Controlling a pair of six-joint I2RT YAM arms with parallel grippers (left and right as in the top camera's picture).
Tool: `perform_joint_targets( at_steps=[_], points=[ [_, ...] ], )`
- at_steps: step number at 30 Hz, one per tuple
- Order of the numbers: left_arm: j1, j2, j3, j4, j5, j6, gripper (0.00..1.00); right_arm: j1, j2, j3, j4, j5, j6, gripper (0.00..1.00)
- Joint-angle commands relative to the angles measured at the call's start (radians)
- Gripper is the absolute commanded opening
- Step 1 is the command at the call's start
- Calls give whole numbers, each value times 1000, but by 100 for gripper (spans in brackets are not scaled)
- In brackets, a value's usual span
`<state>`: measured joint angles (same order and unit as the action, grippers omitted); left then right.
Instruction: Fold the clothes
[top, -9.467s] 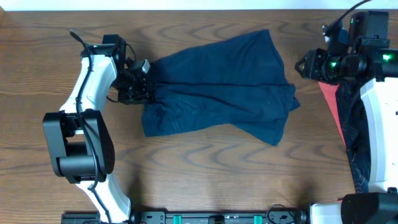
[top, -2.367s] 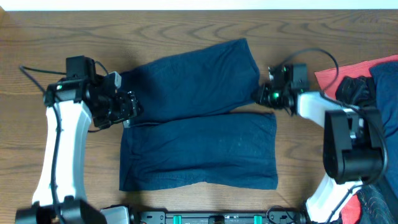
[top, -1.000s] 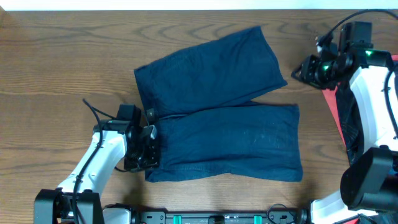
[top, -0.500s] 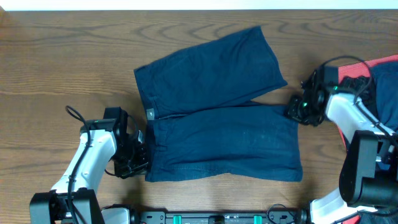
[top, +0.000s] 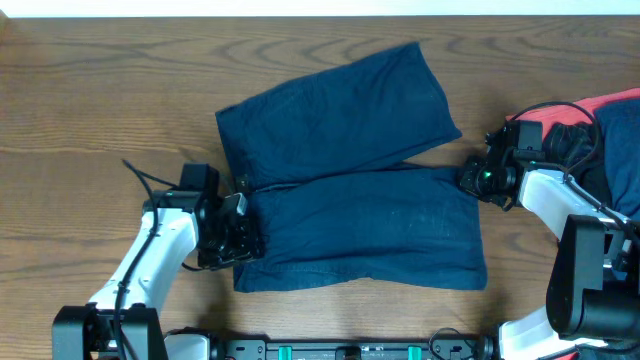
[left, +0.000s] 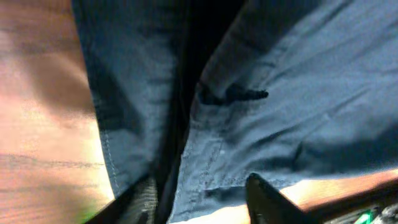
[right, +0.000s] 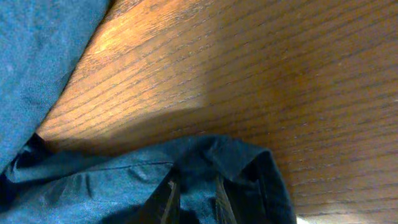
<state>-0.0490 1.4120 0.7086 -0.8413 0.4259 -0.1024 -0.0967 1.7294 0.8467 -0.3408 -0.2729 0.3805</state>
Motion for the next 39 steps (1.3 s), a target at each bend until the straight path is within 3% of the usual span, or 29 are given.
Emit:
perform_joint_targets(
  at_steps=[1,7,9,10,19,24,28,30,34,39],
  points=[
    [-10,10,-17,-2,-84,11,41,5,27,-40,-14,22,16,18],
    [-10,16,-24,-37,-13,-23,22,5,27,-40,-10,23,16,17],
    [-10,16,-24,-58,8,-32,8,5,27,-40,-11,23,16,17],
    [-10,16,-24,-75,8,-43,6,5,27,-40,-11,23,16,17],
    [69,8,23,-232,-69,-172,6,4,27,-40,-11,90,37,17],
    [113,-10,33,-215,-101,-199,6,4,27,-40,-6,106,53,19],
    [85,-9,32,-120,-34,-111,48,4,27,-40,-6,80,53,20],
    [62,-8,27,-74,-34,-104,59,4,27,-40,-6,81,53,20],
    [7,3,15,-28,-34,-104,66,4,27,-40,-10,81,53,20],
    [-27,64,15,-24,-42,-105,61,3,27,-40,-7,82,53,20]
  ],
)
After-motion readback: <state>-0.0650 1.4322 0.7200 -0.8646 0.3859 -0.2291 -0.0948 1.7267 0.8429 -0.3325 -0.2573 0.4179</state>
